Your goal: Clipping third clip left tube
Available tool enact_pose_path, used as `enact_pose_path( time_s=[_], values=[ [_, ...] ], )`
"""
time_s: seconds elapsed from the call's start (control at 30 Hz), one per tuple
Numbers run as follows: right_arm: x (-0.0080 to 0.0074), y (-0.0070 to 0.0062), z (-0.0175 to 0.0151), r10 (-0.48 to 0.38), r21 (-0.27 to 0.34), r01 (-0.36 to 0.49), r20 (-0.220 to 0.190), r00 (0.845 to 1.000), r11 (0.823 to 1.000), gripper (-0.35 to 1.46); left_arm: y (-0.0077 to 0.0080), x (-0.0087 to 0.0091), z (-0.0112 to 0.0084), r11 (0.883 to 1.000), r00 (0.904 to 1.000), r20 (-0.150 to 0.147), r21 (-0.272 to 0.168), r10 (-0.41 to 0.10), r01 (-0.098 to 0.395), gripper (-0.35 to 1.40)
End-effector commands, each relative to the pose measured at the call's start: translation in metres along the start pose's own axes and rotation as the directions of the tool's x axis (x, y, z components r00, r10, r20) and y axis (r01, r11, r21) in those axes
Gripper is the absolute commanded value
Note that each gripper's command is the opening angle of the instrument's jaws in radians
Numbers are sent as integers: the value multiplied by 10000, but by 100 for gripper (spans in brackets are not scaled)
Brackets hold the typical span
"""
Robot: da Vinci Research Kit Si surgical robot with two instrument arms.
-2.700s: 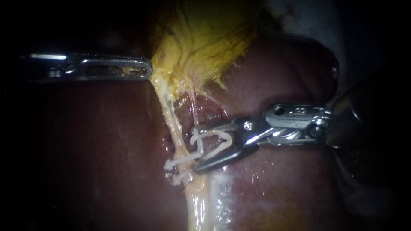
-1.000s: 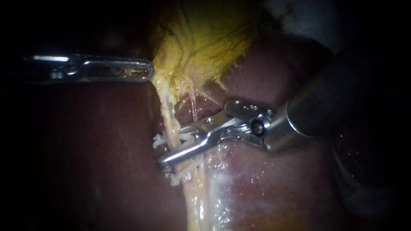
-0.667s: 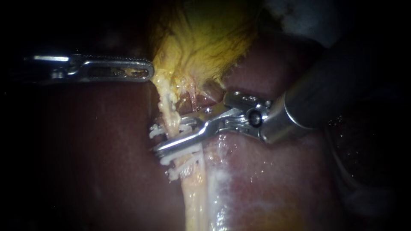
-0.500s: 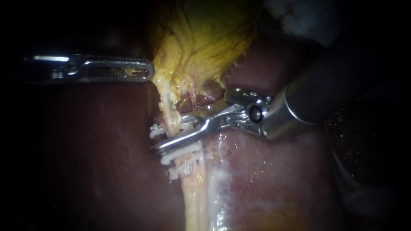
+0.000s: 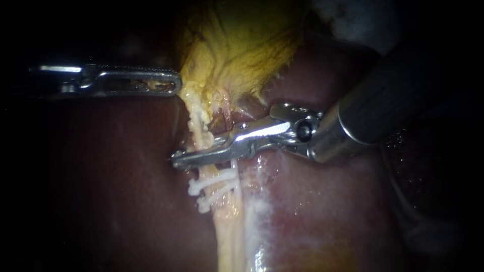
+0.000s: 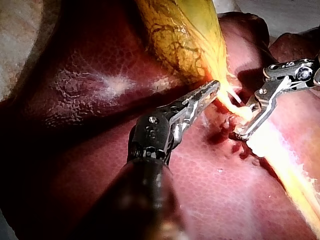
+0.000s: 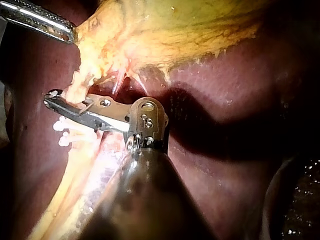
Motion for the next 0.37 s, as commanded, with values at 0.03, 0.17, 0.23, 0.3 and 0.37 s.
enact_pose_path(
  time_s=[0.03,0.17,0.23,0.3,0.37],
  values=[
    [-1,1,0,-1,33,1,38,10000,10000,-35,0,0,0,10000,10000,-1,-1,-2,2,-35],
    [-1,1,0,-1,30,1,36,10000,10000,-35,0,0,0,10000,10000,-1,-1,-2,2,-35],
    [-1,1,0,58,28,-58,36,10000,10000,-35,0,0,0,10000,10000,-1,-1,-2,2,-35],
    [-1,1,0,117,26,-117,38,9999,9999,-35,0,0,0,10000,10000,-1,-1,-2,2,-35],
    [-1,1,0,114,29,-114,43,9999,9999,-35,0,0,0,10000,10000,-1,-1,-2,2,-35]
  ],
)
